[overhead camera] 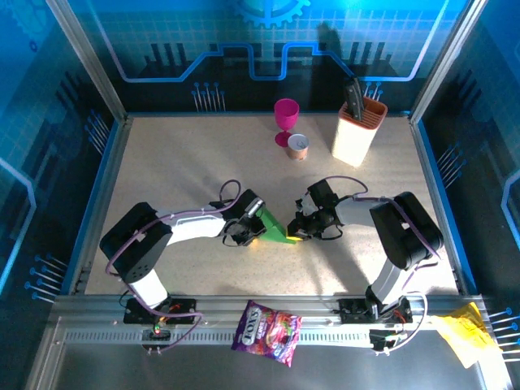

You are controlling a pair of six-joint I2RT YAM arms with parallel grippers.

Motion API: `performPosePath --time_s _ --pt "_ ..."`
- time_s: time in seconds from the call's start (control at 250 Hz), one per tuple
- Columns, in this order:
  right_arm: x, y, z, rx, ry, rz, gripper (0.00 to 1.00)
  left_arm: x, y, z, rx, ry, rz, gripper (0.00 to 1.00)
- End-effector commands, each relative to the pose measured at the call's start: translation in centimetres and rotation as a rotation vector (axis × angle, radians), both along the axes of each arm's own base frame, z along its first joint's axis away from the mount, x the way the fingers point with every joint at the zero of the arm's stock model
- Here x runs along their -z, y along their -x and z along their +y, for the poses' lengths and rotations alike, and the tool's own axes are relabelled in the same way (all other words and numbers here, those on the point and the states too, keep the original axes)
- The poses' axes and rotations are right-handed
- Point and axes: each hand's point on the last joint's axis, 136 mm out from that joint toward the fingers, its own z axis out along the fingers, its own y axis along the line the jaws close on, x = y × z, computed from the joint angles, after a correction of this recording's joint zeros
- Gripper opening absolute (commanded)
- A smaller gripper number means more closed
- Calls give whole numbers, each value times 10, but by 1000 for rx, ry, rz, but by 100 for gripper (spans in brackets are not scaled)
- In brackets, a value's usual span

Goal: Fold a paper plane with a square sheet of paper (pick it up from the middle)
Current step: Fourth fold the wing at the center of the table.

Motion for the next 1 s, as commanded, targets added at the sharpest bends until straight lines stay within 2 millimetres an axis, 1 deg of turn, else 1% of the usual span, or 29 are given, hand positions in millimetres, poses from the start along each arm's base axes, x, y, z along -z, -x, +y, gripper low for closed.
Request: performPosePath --time_s 0.0,0.168,0.423,0.779,0.999 --pt "44 26 -31 20 177 106 0 0 -8 -8 19 30 -27 32" --pt "45 27 -31 19 176 110 0 -7 -9 -10 19 48 -43 32" --pt "45 27 -31 18 178 110 0 -10 -9 -9 15 53 -49 32" --pt "46 27 -31 19 180 110 0 -16 -6 8 -4 0 -75 32" --pt "47 27 -31 16 184 116 0 -20 -11 6 -7 29 -103 32"
